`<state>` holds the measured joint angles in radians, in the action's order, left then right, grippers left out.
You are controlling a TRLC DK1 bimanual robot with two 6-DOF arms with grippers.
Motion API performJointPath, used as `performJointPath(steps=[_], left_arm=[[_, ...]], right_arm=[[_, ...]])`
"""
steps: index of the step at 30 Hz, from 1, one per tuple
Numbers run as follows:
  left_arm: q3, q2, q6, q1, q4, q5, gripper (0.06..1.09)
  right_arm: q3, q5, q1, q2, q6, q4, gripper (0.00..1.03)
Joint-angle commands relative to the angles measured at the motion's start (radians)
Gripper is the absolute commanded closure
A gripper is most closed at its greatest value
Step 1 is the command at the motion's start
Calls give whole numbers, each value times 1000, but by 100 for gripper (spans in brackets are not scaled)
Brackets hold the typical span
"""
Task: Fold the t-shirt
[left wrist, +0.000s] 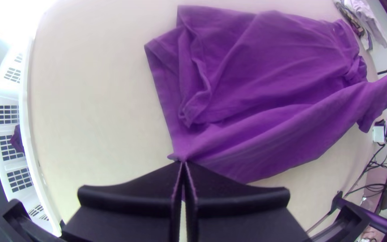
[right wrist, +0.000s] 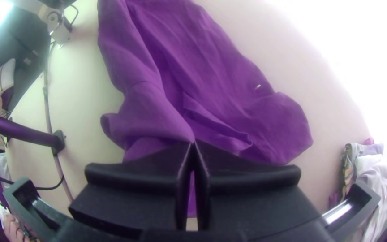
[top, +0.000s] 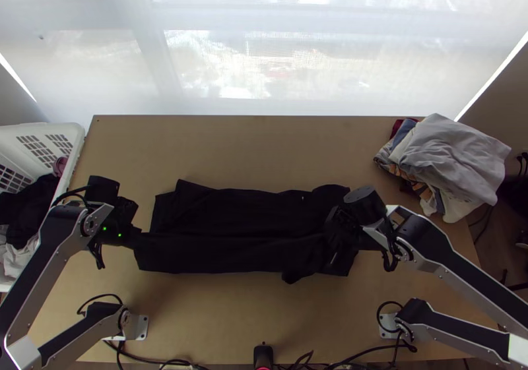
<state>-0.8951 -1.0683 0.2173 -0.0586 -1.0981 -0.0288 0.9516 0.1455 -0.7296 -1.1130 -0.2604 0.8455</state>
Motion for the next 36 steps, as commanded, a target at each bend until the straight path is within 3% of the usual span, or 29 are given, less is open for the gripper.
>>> performJointPath(steps=[1,9,22,36], left_arm=[[-90,-84,2,13,41,0,105],[-205,-200,-13,14,101,1,105],[-326,-351,-12,0,250,1,105],[-366,-516,5,0,392,18,105]], right_arm=[[53,-4,121,-36,-25,-20,100],[92,-4,222,-116,-46,-69,100],[243,-4,345,-303,-152,-98,100],[375,-4,375,-519,-215,-100,100]])
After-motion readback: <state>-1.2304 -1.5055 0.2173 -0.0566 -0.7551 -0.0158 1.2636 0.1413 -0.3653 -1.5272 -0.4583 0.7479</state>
